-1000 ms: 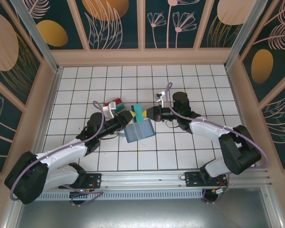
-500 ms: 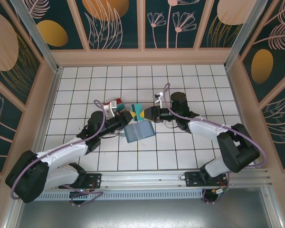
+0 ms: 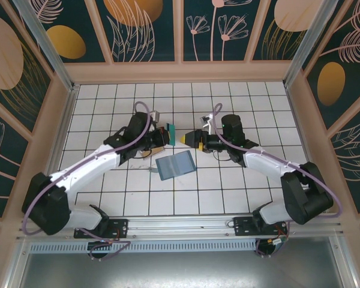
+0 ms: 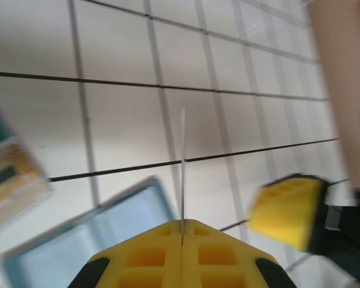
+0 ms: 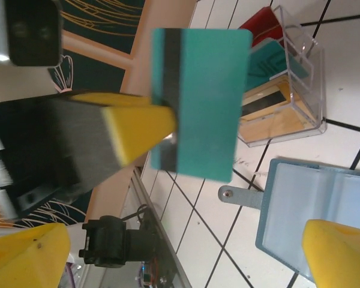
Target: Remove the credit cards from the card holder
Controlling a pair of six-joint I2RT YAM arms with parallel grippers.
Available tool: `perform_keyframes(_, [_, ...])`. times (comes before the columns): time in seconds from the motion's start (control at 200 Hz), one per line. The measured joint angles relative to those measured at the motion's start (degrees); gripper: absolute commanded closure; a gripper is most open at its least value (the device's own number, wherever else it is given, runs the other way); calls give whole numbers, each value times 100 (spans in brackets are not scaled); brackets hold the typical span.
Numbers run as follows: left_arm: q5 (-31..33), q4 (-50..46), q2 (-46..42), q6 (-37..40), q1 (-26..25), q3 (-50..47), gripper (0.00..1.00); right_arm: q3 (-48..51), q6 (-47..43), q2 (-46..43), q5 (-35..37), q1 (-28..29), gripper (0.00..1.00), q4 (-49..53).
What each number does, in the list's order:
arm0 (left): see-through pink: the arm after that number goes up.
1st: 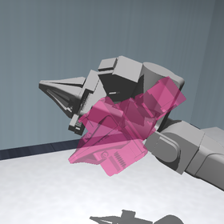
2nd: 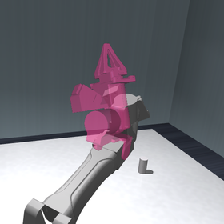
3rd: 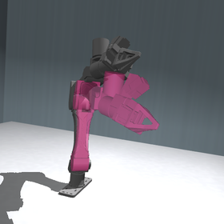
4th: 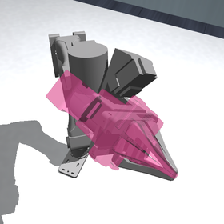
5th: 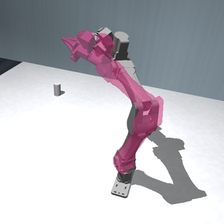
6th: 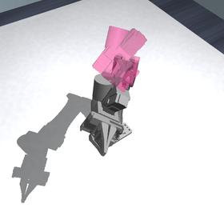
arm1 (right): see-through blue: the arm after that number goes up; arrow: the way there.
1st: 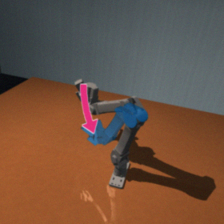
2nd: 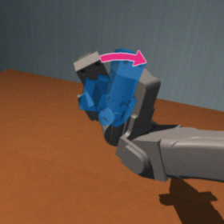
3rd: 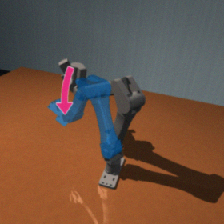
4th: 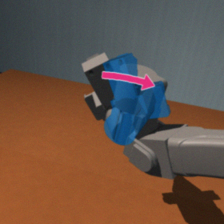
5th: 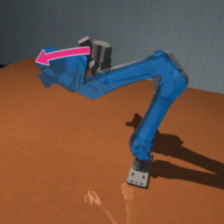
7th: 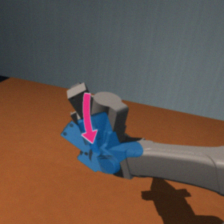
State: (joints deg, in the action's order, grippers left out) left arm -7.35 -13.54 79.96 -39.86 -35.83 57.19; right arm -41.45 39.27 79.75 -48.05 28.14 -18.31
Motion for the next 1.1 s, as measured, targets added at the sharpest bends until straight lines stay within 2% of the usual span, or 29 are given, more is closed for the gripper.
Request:
perform_keyframes(0.16, [717, -1180, 619, 1292, 103, 758, 100, 138, -94, -378, 52, -186, 1, 96])
perform_keyframes(0.3, [1410, -1799, 944, 2367, 138, 1207, 100, 310, -125, -629, 68, -273, 1, 101])
perform_keyframes(0.5, [2129, -2048, 999, 3928, 140, 1259, 100, 520, -136, -828, 63, -363, 1, 111])
perform_keyframes(0.686, [2608, -1808, 719, 5165, 140, 761, 100, 564, -149, -898, 61, -481, 1, 140])
perform_keyframes(0.841, [2671, -1657, 680, 5772, 140, 542, 100, 564, -151, -898, 61, -514, 1, 142])
perform_keyframes(1.096, [2643, -1338, 763, 6179, 140, 385, 100, 562, -186, -809, 44, -525, 1, 140])
